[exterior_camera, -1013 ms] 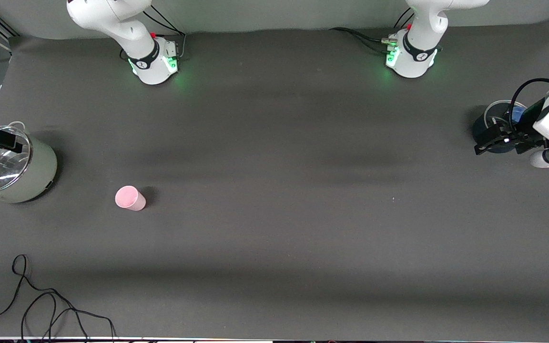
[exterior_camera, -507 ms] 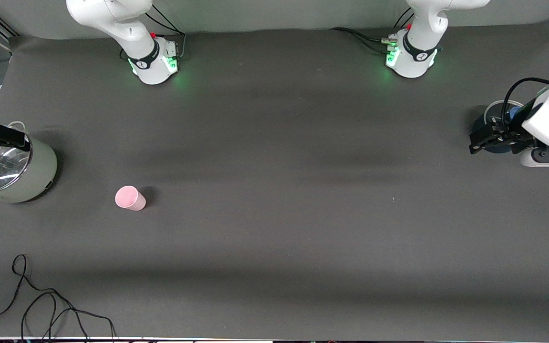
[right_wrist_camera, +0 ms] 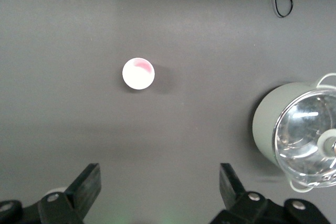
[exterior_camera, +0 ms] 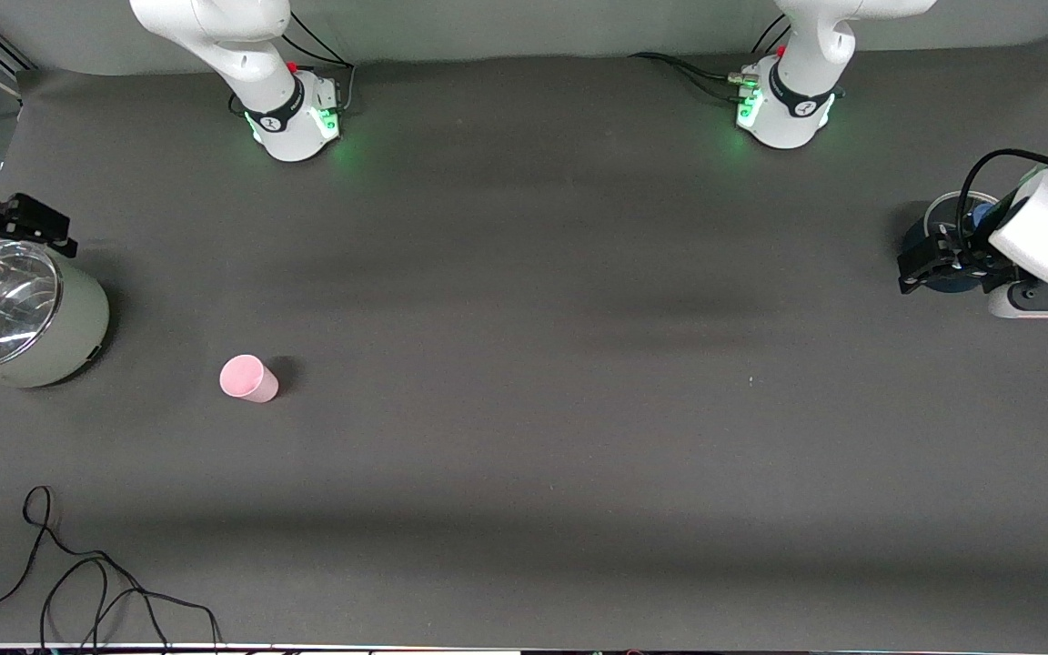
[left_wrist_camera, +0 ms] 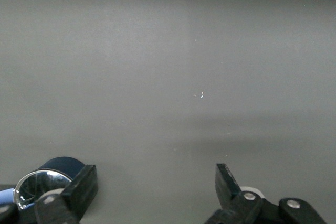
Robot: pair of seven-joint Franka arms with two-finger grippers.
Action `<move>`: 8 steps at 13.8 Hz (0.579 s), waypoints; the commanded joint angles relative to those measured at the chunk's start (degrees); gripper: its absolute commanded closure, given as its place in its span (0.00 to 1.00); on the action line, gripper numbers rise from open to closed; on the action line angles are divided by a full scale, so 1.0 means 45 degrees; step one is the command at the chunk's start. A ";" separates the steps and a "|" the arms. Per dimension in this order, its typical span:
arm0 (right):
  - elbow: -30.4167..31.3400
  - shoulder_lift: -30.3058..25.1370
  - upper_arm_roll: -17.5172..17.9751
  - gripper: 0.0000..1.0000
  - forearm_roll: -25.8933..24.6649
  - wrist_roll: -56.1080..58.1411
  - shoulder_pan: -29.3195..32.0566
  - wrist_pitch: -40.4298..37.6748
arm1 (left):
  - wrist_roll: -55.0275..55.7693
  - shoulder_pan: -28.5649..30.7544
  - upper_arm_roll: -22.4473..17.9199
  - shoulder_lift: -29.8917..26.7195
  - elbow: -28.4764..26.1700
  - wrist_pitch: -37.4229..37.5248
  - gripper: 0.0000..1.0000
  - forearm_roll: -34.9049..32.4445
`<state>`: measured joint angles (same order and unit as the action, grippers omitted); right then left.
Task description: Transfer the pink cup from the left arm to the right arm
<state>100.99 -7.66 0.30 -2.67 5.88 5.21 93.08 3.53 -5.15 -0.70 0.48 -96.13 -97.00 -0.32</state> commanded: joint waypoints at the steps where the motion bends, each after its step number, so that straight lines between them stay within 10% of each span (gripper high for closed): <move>1: 0.0526 -0.0369 0.0128 0.00 -0.0149 -0.0857 0.0092 0.0391 | -0.0101 -0.0300 -0.0158 -0.0165 -0.0005 0.0209 0.00 -0.0203; 8: -0.0412 0.0666 0.0011 0.00 -0.0149 -0.0877 -0.0142 0.0098 | -0.0414 -0.0242 -0.0158 -0.0146 -0.0005 -0.0006 0.00 -0.0067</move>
<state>100.93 -5.84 0.44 -2.67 3.41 5.07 93.81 2.07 -5.53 -0.70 0.48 -96.14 -97.08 -0.32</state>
